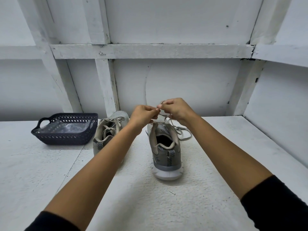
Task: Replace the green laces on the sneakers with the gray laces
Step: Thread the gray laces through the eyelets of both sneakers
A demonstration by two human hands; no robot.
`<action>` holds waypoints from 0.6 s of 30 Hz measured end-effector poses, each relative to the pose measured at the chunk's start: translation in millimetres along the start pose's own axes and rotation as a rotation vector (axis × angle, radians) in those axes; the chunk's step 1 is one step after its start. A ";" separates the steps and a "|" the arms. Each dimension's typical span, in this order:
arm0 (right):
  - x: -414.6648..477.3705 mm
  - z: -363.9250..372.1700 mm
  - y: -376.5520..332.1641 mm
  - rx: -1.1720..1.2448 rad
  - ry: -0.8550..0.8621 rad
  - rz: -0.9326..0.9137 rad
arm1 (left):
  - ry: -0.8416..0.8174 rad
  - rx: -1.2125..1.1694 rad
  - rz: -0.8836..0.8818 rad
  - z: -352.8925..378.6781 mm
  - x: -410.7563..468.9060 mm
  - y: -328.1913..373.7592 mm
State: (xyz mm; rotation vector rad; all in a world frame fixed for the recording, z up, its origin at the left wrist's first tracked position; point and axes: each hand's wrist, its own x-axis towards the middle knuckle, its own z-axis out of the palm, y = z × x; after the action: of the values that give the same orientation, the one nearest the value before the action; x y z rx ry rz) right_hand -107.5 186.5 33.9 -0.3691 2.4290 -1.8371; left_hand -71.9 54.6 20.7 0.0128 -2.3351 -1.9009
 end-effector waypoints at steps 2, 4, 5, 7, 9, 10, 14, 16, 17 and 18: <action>3.7 -1.0 1.8 0.074 0.103 0.040 | 0.007 0.010 -0.027 -2.3 4.7 0.3; 8.0 -6.1 5.2 0.159 0.206 0.091 | 0.069 -0.076 -0.057 -10.2 14.5 2.0; 10.5 -9.2 7.9 0.192 0.241 0.107 | 0.133 -0.151 -0.063 -16.1 20.5 4.1; 15.0 -14.5 15.0 0.209 0.292 0.126 | 0.293 -0.318 -0.066 -28.1 33.8 10.5; 16.7 -16.4 24.6 0.167 0.319 0.143 | 0.413 -0.440 -0.082 -34.9 45.2 11.9; 16.6 -14.9 30.6 0.139 0.320 0.150 | 0.434 -0.473 -0.109 -34.4 47.1 9.5; 11.5 -3.1 56.6 0.039 0.296 0.190 | 0.404 -0.351 -0.260 -14.0 38.3 -24.9; 8.5 1.5 69.0 -0.085 0.357 0.185 | 0.380 -0.329 -0.290 -0.5 33.6 -50.4; 6.5 3.6 74.2 -0.135 0.390 0.171 | 0.370 -0.314 -0.302 5.0 30.8 -60.2; 4.1 5.8 78.5 -0.145 0.413 0.158 | 0.373 -0.296 -0.312 9.8 26.6 -65.7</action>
State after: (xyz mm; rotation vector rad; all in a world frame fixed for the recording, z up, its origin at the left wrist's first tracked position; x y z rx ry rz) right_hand -121.7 200.1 -42.4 0.2158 2.7632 -1.8218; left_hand -104.3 48.2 -42.8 0.6752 -1.8767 -2.1380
